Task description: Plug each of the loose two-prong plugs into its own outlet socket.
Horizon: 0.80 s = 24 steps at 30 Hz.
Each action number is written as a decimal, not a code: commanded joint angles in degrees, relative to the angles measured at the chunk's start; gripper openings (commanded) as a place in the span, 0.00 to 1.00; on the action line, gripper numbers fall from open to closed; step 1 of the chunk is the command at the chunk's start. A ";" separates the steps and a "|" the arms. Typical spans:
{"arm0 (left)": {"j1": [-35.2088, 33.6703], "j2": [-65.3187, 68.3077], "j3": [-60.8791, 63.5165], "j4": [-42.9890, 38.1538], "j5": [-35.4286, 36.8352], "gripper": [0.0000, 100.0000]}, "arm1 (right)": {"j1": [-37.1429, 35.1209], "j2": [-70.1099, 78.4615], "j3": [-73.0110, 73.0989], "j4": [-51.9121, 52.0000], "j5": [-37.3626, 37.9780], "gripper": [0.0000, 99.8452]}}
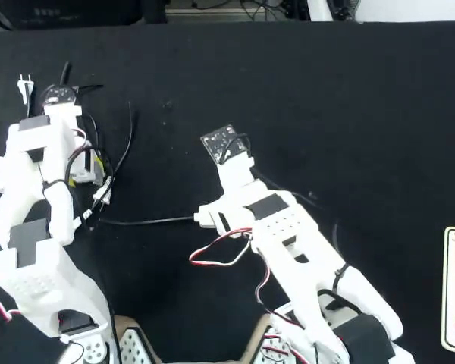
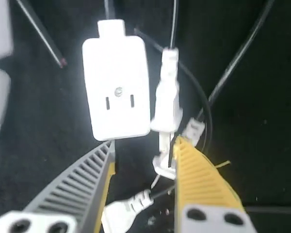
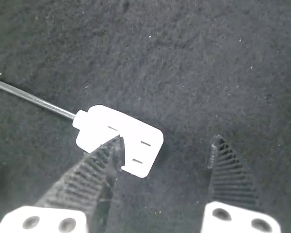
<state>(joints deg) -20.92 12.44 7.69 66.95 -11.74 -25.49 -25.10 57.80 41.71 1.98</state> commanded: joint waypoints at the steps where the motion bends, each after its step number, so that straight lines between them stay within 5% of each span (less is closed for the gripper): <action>1: 0.84 -0.62 -7.43 2.37 0.00 0.19 | 0.97 -0.40 -0.92 -0.70 -0.09 0.27; 5: 2.24 0.00 -15.25 8.18 0.09 0.19 | 0.97 -0.40 -0.92 -0.79 -0.09 0.27; 13: 4.18 6.07 -15.78 0.62 0.09 0.19 | 0.97 -0.40 -0.84 -0.70 -0.09 0.27; 24: 3.74 17.49 -23.16 0.79 0.09 0.19 | 0.97 -0.40 -0.84 -0.70 -0.09 0.27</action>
<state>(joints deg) -16.97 28.18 -12.18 68.09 -11.65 -25.49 -25.10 57.80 41.71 1.98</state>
